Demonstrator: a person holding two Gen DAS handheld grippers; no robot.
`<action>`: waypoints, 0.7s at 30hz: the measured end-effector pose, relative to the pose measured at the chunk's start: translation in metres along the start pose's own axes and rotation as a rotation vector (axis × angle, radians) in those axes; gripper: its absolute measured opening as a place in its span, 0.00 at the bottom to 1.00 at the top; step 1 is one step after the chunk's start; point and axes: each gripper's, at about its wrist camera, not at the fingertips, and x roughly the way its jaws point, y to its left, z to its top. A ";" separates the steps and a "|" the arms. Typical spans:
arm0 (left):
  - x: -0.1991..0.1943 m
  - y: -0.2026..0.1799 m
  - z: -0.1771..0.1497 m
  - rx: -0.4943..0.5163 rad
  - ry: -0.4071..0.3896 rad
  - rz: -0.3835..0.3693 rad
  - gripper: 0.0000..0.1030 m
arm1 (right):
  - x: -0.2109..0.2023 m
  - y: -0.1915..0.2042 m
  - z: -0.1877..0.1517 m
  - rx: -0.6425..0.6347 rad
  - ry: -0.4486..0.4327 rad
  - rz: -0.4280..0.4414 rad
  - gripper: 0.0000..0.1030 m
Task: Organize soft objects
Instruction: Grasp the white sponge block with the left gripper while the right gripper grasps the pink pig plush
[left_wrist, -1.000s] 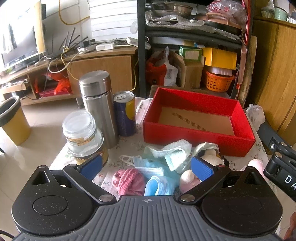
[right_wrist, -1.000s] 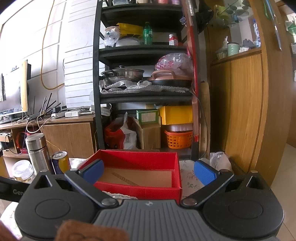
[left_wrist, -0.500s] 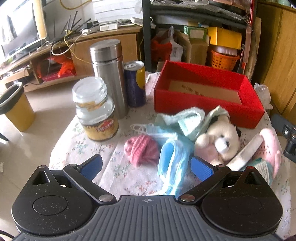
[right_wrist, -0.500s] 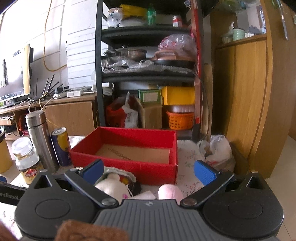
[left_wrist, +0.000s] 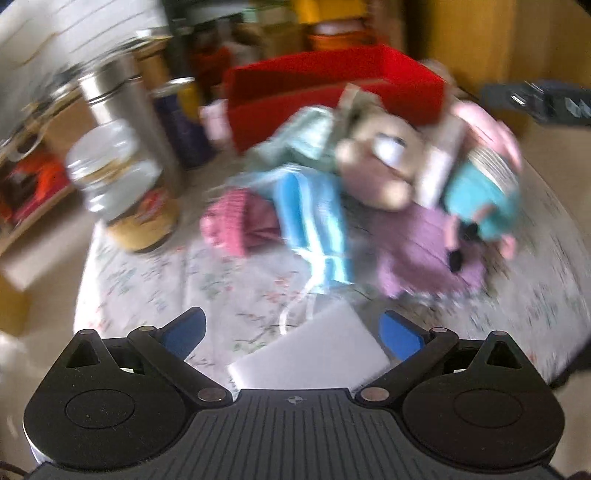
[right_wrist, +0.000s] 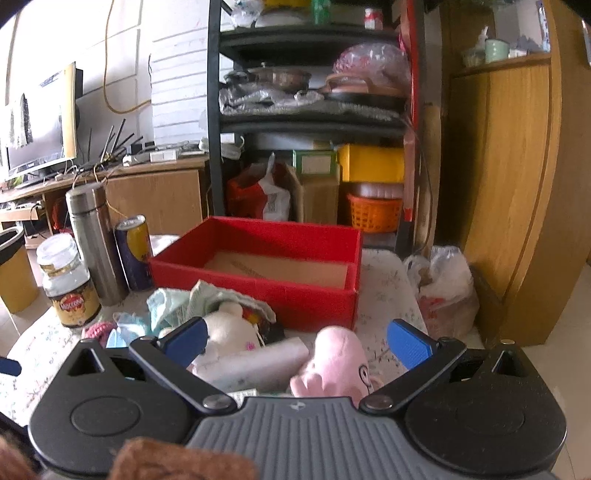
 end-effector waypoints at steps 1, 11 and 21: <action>0.002 -0.004 -0.001 0.034 0.008 -0.014 0.94 | 0.001 0.000 -0.001 0.008 0.011 0.007 0.76; 0.039 -0.024 -0.019 0.298 0.086 -0.052 0.94 | 0.013 0.002 -0.015 0.018 0.098 0.062 0.76; 0.045 -0.003 -0.021 0.113 0.202 -0.116 0.94 | 0.020 -0.020 -0.010 0.107 0.132 0.072 0.76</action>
